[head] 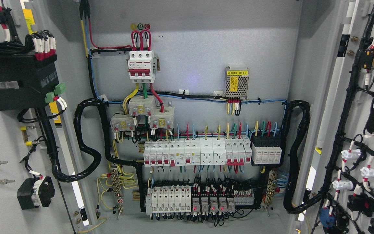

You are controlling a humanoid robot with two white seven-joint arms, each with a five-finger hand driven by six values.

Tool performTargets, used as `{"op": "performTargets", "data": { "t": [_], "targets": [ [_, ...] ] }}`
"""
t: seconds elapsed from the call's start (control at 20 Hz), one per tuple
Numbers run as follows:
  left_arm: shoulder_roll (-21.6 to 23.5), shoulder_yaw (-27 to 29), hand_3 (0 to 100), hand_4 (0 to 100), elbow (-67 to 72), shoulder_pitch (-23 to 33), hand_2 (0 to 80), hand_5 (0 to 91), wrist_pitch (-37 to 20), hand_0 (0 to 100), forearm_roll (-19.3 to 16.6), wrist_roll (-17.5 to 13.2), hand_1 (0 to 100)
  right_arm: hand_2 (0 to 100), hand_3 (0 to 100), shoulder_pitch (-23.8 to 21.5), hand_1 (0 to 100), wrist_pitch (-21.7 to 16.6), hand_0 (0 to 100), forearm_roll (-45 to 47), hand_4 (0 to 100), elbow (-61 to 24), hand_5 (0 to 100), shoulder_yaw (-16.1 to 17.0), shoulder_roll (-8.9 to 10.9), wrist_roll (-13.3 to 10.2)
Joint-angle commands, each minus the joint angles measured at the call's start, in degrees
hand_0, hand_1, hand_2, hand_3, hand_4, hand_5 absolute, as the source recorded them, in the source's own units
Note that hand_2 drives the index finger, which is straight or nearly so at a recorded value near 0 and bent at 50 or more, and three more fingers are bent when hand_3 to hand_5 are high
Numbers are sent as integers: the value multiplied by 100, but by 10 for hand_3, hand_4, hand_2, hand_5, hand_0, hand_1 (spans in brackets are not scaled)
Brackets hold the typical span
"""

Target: Open door with both hands

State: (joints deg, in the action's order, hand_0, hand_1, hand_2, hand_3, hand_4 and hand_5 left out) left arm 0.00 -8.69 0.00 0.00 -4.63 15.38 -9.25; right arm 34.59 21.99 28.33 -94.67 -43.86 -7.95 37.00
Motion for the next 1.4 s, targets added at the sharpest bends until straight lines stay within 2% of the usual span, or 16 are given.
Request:
{"op": "performTargets", "data": {
  "t": [0.0, 0.2, 0.3, 0.45, 0.55, 0.7, 0.75, 0.85, 0.9, 0.95, 1.0, 1.05, 1.1, 1.15, 1.3, 1.35],
  "targets": [
    [44, -1, 0, 0, 9, -176, 0, 0, -2, 0, 0, 2, 0, 0, 0, 110, 121, -1, 201, 14, 0, 54, 0, -343, -57, 0],
    [44, -1, 0, 0, 0, -176, 0, 0, -2, 0, 0, 2, 0, 0, 0, 40, 120, -1, 201, 23, 0, 45, 0, -220, -5, 18],
    [44, -10, 0, 0, 9, -176, 0, 0, -2, 0, 0, 2, 0, 0, 0, -39, 120, 16, 202, 41, 0, 54, 0, 77, 109, 26],
    [44, -1, 0, 0, 9, -176, 0, 0, -2, 0, 0, 2, 0, 0, 0, -390, 121, 8, 201, 41, 0, 19, 0, 560, 696, 26],
    [44, -10, 0, 0, 0, -176, 0, 0, -2, 0, 0, 2, 0, 0, 0, -645, 122, -1, 201, 23, 0, -69, 0, 965, 996, 18],
    [44, -10, 0, 0, 9, -176, 0, 0, -2, 0, 0, 2, 0, 0, 0, -1206, 122, -439, 201, 23, 0, -402, 0, 1579, 1558, 9],
    [44, -10, 0, 0, 9, -176, 0, 0, -2, 0, 0, 2, 0, 0, 0, -1374, 121, -519, 201, 6, 0, -482, 0, 1773, 1655, 9],
    [44, -10, 0, 0, 9, -176, 0, 0, -2, 0, 0, 2, 0, 0, 0, -1717, 121, -555, 201, -3, 0, -614, 0, 2108, 1700, -35],
    [44, -10, 0, 0, 9, -176, 0, 0, -2, 0, 0, 2, 0, 0, 0, -1945, 121, -581, 201, -3, 0, -693, 0, 2327, 1700, -139],
    [44, -1, 0, 0, 0, -176, 0, 0, -2, 0, 0, 2, 0, 0, 0, -2208, 121, -616, 201, 5, 0, -815, 0, 2573, 1700, -375],
    [44, -10, 0, 0, 0, -176, 0, 0, -2, 0, 0, 2, 0, 0, 0, -2515, 121, -695, 201, 32, 0, -973, 0, 2801, 1700, -735],
    [44, -1, 0, 0, 0, -176, 0, 0, -2, 0, 0, 2, 0, 0, 0, -2762, 121, -748, 201, 32, 0, -1088, 0, 2908, 1700, -1034],
    [44, -1, 0, 0, 0, -184, 0, 0, -11, 0, 0, 2, 0, 0, 0, -2982, 121, -809, 201, 32, 0, -1211, 0, 2979, 1692, -1211],
    [44, 8, 0, 0, -9, -193, 0, 0, -11, 0, 9, 2, 0, 0, 0, -3184, 121, -888, 201, 23, 0, -1334, 0, 3023, 1692, -1343],
    [71, 16, 0, 0, -227, -456, 0, 0, -2, 0, 9, -24, 0, 0, 0, -3747, 120, -1397, 201, -38, 0, -1747, 0, 3041, 1735, -1415],
    [114, 16, 0, 0, -481, -483, 0, 0, -2, 0, 17, -103, 0, 0, 0, -3914, 120, -1590, 201, -38, 0, -1861, 0, 3067, 1805, -1467]
  ]
}}
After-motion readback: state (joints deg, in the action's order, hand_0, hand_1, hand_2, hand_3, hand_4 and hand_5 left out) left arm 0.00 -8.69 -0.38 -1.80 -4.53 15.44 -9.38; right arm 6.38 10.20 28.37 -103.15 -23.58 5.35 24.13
